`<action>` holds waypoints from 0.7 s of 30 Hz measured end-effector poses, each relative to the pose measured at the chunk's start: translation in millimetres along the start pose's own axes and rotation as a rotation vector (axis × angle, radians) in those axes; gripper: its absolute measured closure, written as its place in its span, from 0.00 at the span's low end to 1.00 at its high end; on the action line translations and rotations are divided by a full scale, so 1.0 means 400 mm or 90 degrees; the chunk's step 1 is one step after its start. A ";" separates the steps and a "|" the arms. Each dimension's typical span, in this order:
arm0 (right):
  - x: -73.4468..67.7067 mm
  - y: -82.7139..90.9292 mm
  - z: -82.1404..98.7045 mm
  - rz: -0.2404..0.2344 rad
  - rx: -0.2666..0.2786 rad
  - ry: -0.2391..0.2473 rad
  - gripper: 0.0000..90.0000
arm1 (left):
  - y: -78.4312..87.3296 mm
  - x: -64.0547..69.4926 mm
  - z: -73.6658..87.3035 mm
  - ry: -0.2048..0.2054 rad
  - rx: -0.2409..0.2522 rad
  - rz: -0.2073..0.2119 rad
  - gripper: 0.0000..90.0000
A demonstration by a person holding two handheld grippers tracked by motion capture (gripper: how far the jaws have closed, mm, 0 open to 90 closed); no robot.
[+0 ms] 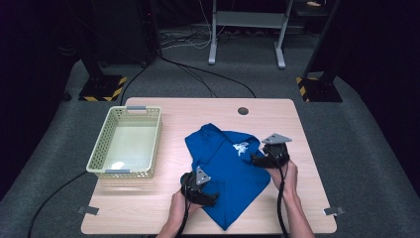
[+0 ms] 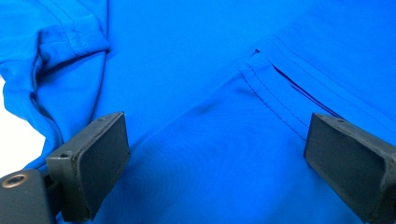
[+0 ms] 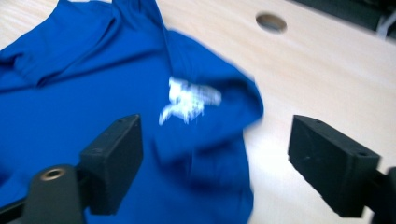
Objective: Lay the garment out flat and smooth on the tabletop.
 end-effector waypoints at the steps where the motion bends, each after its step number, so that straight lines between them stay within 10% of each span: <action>1: -0.001 -0.018 -0.017 -0.007 -0.007 0.007 0.24 | 0.000 0.000 0.000 0.000 0.000 0.000 0.07; 15: -0.001 -0.258 -0.074 -0.041 -0.117 0.069 0.46 | 0.000 0.000 0.000 0.000 0.001 0.000 0.07; 21: 0.021 -0.294 -0.066 -0.040 -0.134 0.031 0.58 | 0.000 0.000 0.000 0.001 0.001 0.000 0.07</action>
Point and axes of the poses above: each handheld gripper's, and its own axes: y roughly backward along the jaws, z roughly out of its underside, x roughly to its right, the point moved 5 cm from there along -y, roughly forward along the jaws, and after that the axes turned 8 degrees about -z, right-handed, at the moved point
